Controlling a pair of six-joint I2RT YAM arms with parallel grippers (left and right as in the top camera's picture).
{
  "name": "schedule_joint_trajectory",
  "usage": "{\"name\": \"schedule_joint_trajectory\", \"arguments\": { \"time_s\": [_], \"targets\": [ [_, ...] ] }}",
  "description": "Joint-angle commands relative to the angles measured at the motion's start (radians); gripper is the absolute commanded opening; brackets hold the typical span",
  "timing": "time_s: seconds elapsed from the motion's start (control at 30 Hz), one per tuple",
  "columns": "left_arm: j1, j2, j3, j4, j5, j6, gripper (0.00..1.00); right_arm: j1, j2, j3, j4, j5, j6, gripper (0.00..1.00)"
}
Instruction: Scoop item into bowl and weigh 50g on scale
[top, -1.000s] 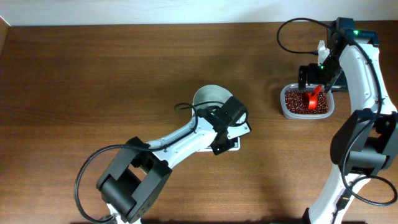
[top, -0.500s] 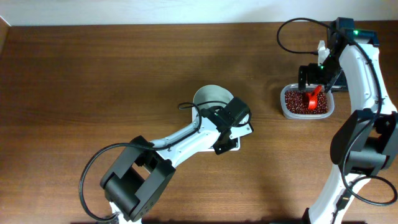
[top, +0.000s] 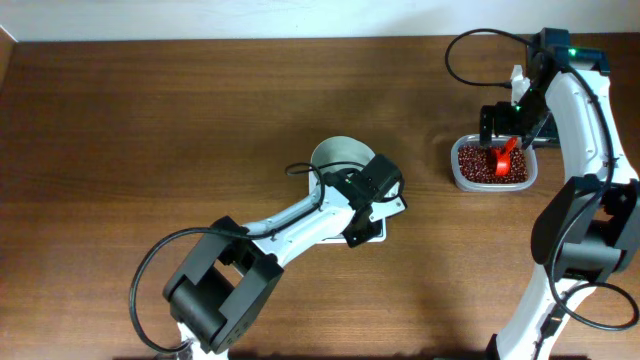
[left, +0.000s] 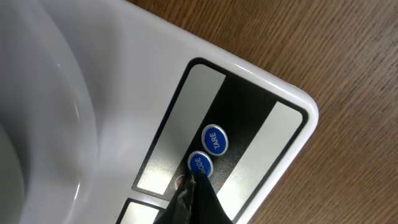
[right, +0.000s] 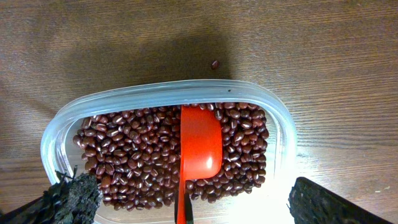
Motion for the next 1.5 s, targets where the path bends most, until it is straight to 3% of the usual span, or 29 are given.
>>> {"name": "schedule_joint_trajectory", "arguments": {
  "time_s": [0.0,0.27,0.33,0.4,0.5,0.6,0.73,0.83,0.9,1.1,1.17,1.27,1.3,1.33,1.37,1.4,1.43,1.47],
  "targets": [
    [0.031,0.122,-0.027,0.010,-0.099,-0.022,0.00,-0.002,-0.008,0.016,0.003,-0.002,0.006,0.99],
    [0.031,0.153,0.051,-0.040,-0.164,-0.086,0.00,-0.002,-0.008,0.016,0.003,-0.002,0.006,0.99],
    [0.029,0.081,0.071,-0.046,-0.054,-0.086,0.00,-0.002,-0.008,0.016,0.003,-0.002,0.006,0.99],
    [0.003,-0.079,0.076,-0.051,0.162,-0.087,0.00,-0.002,-0.008,0.016,0.003,-0.002,0.006,0.99],
    [0.013,-0.286,0.077,-0.080,0.211,-0.154,0.00,-0.002,-0.008,0.016,0.003,-0.002,0.006,0.99],
    [0.127,-0.373,0.077,-0.079,0.210,-0.249,0.00,-0.002,-0.008,0.016,0.003,-0.002,0.006,0.99],
    [0.441,-0.370,0.077,0.002,0.210,-0.388,0.00,-0.002,-0.008,0.016,0.003,-0.002,0.006,0.99],
    [0.706,-0.351,0.076,0.137,0.156,-0.405,0.00,-0.002,-0.008,0.016,0.003,-0.002,0.006,0.99],
    [0.787,-0.322,0.076,0.171,0.157,-0.414,0.02,-0.002,-0.008,0.016,0.003,-0.002,0.006,0.99],
    [0.824,-0.190,0.076,0.130,0.150,-0.441,0.03,-0.002,-0.008,0.016,0.003,-0.002,0.006,0.99],
    [0.864,-0.167,0.076,0.035,0.150,-0.510,0.04,-0.002,-0.008,0.016,0.003,-0.002,0.006,0.99],
    [0.870,-0.132,0.076,-0.179,0.150,-0.513,0.04,-0.002,-0.008,0.016,0.003,-0.002,0.006,0.99],
    [0.870,-0.125,0.076,-0.227,0.150,-0.513,0.07,-0.002,-0.008,0.016,0.003,-0.002,0.006,0.99],
    [0.870,-0.121,0.074,-0.290,0.150,-0.516,0.30,-0.002,-0.008,0.016,0.003,-0.002,0.006,0.99],
    [0.870,-0.121,0.069,-0.327,0.150,-0.516,0.30,-0.002,-0.008,0.016,0.003,-0.002,0.006,0.99],
    [0.870,-0.121,0.061,-0.355,0.150,-0.515,0.51,-0.002,-0.008,0.016,0.003,-0.002,0.006,0.99],
    [0.870,-0.121,0.054,-0.391,0.152,-0.518,0.55,-0.002,-0.008,0.016,0.003,-0.002,0.006,0.99],
    [0.865,-0.121,0.051,-0.417,0.166,-0.520,0.48,-0.002,-0.008,0.016,0.003,-0.002,0.006,0.99]
  ]
}}
